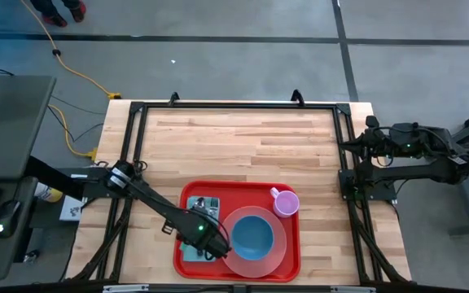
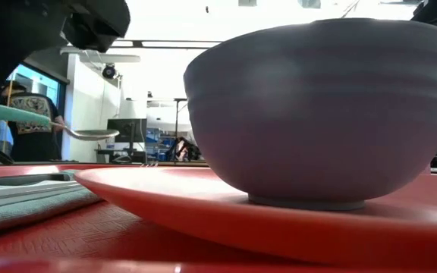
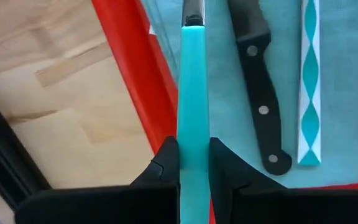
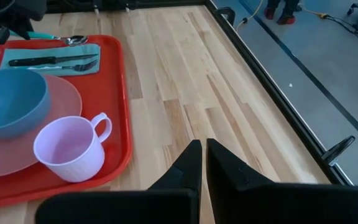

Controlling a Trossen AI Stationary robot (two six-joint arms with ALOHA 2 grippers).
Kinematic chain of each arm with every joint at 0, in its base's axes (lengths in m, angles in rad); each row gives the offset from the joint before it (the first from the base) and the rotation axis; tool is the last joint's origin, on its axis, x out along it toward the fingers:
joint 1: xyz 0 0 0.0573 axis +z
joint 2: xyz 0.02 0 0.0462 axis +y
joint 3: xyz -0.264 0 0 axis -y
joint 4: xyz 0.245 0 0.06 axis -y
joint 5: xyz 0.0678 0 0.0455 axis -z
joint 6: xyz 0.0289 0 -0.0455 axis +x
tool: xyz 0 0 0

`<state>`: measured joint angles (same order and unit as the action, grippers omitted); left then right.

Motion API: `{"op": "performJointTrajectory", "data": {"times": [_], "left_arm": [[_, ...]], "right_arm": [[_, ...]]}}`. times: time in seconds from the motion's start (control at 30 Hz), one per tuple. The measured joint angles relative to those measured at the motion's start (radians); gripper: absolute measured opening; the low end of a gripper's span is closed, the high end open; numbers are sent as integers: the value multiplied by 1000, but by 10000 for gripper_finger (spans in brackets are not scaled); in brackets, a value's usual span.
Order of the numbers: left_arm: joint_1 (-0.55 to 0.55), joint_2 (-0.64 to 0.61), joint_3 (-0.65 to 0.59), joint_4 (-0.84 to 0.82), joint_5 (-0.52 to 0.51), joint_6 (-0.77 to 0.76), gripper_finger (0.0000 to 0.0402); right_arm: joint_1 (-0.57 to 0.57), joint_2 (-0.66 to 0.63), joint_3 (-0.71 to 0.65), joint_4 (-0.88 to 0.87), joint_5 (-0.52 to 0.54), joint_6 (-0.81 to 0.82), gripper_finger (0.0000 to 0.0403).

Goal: Set up tray
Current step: Put the blue spoon on the blue napkin to the left of the black knife

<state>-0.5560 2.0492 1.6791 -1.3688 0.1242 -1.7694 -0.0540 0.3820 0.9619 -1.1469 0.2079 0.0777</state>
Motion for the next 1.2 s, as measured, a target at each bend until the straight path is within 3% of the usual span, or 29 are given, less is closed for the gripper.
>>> {"op": "performJointTrajectory", "data": {"times": [0.63, 0.87, 0.93, 1.1, 1.2], "left_arm": [[0, 114, 0, 76, 46, -8, 65], [0, 125, -4, 135, 20, 3, 65], [0, 126, -4, 133, 5, 9, 89], [0, 126, -4, 148, -38, 23, 193], [0, 126, -4, 158, -49, 34, 230]], "right_arm": [[0, 0, 0, -1, -25, 0, 0], [0, 0, 0, -2, -25, 0, 0], [0, 1, 0, -2, -25, 0, 0], [0, 1, 0, -2, -25, 0, 0], [0, 1, 0, -2, -25, 0, 0]]}}
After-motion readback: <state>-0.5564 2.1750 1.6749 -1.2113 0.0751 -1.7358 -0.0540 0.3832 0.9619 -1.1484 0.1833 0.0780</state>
